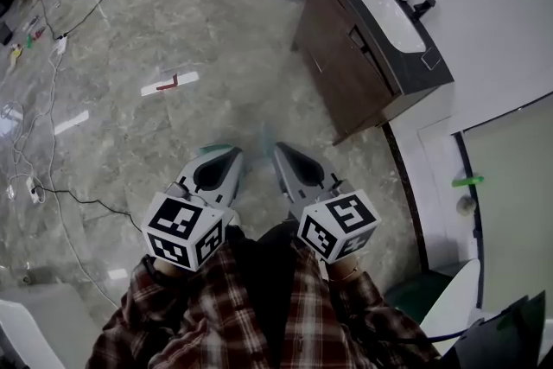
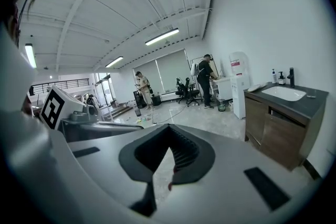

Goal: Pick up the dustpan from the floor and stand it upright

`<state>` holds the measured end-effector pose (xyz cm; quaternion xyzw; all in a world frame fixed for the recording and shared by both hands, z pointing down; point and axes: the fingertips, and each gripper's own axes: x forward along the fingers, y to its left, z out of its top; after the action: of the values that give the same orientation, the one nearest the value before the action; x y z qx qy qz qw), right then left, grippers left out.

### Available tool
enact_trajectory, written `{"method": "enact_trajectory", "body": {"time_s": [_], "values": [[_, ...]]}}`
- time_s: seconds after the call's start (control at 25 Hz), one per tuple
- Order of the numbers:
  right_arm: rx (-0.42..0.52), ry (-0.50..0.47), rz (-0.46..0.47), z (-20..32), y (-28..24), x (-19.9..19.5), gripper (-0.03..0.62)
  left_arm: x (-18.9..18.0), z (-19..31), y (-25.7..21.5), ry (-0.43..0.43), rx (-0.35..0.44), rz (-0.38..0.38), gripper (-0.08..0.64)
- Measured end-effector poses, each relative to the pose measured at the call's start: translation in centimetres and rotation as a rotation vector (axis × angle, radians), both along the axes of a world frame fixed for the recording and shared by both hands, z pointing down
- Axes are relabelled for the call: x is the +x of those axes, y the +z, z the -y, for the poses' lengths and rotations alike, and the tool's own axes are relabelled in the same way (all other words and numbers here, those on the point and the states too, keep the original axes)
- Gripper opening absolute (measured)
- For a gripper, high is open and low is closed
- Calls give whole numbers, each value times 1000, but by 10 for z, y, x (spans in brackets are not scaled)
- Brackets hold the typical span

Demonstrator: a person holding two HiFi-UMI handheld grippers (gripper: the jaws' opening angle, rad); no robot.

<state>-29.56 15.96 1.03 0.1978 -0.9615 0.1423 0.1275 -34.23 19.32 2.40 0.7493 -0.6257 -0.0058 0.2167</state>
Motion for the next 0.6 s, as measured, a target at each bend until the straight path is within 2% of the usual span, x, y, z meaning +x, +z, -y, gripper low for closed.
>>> {"method": "enact_trajectory", "body": {"time_s": [0.24, 0.6], "values": [[-30, -40, -18, -14, 6, -3, 11, 11, -5, 1, 29, -12, 9, 0], [-36, -56, -13, -20, 4, -8, 11, 4, -11, 0, 7, -10, -1, 0]]}}
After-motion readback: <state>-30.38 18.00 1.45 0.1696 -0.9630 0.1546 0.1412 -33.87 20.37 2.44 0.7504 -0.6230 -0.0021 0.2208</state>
